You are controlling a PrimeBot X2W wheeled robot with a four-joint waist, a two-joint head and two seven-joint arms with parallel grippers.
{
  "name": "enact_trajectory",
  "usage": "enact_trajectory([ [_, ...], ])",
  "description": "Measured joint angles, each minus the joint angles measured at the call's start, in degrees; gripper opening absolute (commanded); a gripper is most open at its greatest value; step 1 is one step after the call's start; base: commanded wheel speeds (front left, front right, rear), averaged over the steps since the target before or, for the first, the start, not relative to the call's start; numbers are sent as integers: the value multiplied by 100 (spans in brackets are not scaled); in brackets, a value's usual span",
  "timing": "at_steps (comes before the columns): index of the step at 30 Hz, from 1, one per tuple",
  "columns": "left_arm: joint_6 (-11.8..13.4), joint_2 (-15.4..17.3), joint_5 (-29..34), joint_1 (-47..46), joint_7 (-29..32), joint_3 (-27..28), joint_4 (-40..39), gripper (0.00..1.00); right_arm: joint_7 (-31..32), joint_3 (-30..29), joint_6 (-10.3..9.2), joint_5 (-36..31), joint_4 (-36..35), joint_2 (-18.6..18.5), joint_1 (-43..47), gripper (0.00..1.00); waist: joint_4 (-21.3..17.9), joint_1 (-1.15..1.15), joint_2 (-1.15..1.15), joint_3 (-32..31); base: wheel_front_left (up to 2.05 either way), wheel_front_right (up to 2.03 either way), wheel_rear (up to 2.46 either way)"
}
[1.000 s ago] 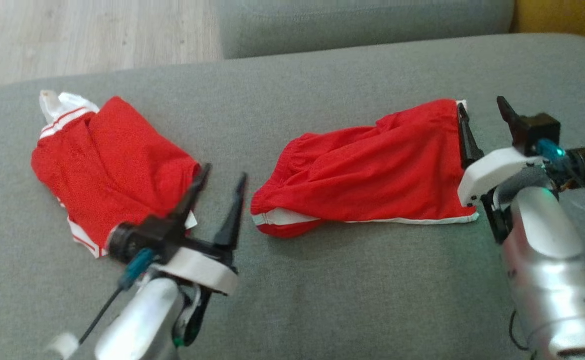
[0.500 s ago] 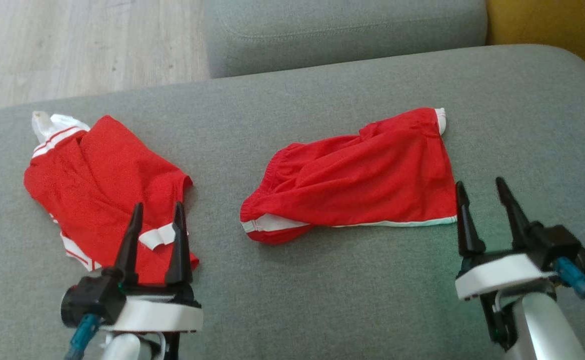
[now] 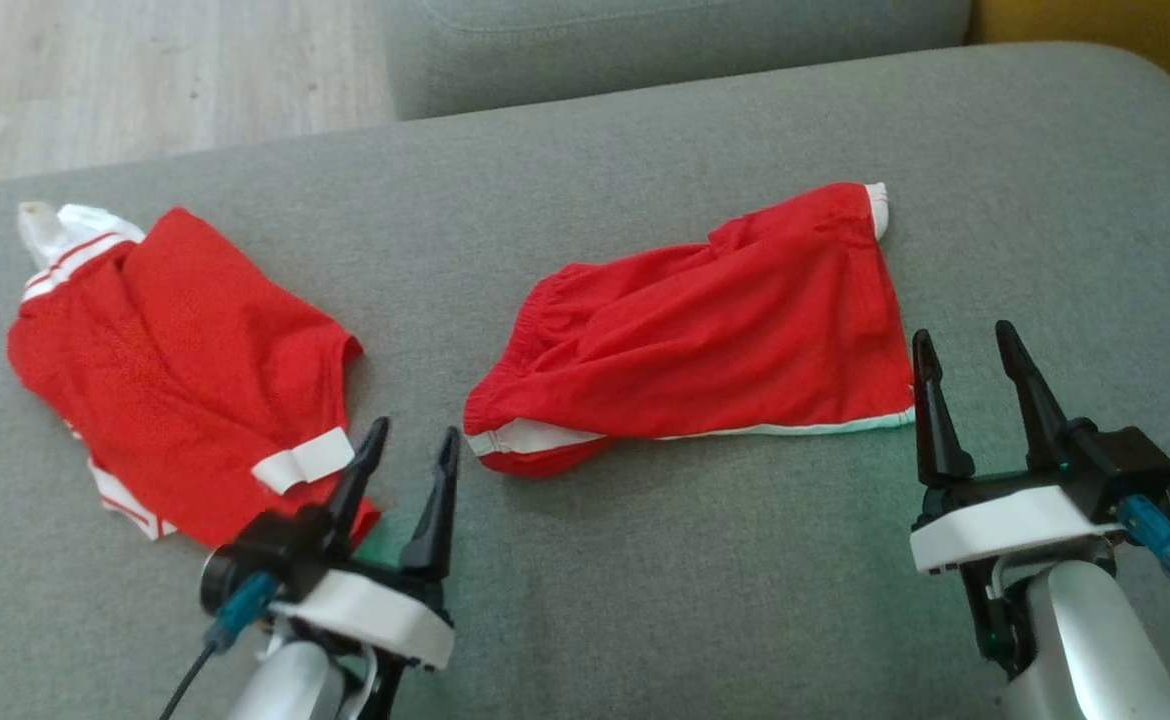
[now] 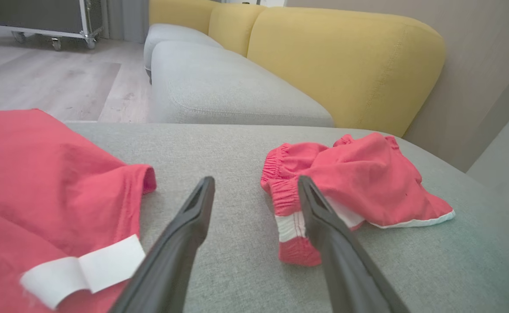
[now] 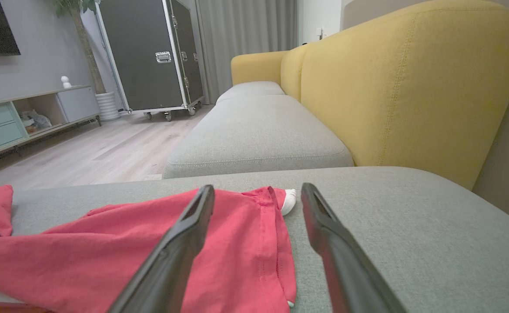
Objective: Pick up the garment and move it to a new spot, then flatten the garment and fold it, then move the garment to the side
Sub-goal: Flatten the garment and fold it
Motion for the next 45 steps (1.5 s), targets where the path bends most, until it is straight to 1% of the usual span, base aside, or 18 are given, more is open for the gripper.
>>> enact_trajectory([
  [4,-93,20,-177,-245,216,-254,233,100,0,18,0,0,2,1,-10,100,-98,0,0,113,0,0,0],
  [7,-96,43,-293,-397,360,-411,415,100,0,23,0,0,3,1,-48,100,-182,0,0,200,0,0,0],
  [15,-100,138,-487,-747,401,-688,733,100,0,1,0,0,42,1,-151,100,-342,1,0,402,0,0,0],
  [16,-100,147,-503,-768,402,-709,748,64,0,-2,0,0,49,1,-151,100,-349,0,0,414,0,0,0],
  [17,-100,163,-528,-781,401,-735,757,33,0,-5,0,0,59,1,-151,100,-355,0,0,423,0,0,0],
  [18,-100,180,-541,-792,397,-775,764,0,0,-11,0,-8,82,1,-151,100,-358,0,0,427,0,0,0],
  [21,-101,219,-584,-800,246,-871,768,0,0,-57,0,-204,241,2,-155,100,-355,0,0,411,0,0,0],
  [23,-101,235,-583,-808,151,-875,770,0,43,-174,0,-389,493,3,-157,100,-348,0,0,387,0,0,0],
  [27,-101,255,-563,-849,45,-935,795,0,392,-321,0,-606,944,4,-169,100,-318,0,0,350,0,0,0],
  [31,-98,250,-498,-888,2,-1026,769,0,601,-297,0,-567,1218,3,-272,100,-285,0,0,362,0,0,0],
  [37,-98,248,-472,-925,-4,-1077,742,0,894,-155,0,-391,1730,3,-655,100,-209,0,0,426,0,0,0],
  [45,-98,248,-431,-1037,-45,-1172,732,0,1036,-78,0,-411,2370,2,-1015,100,-93,0,0,479,0,0,0],
])
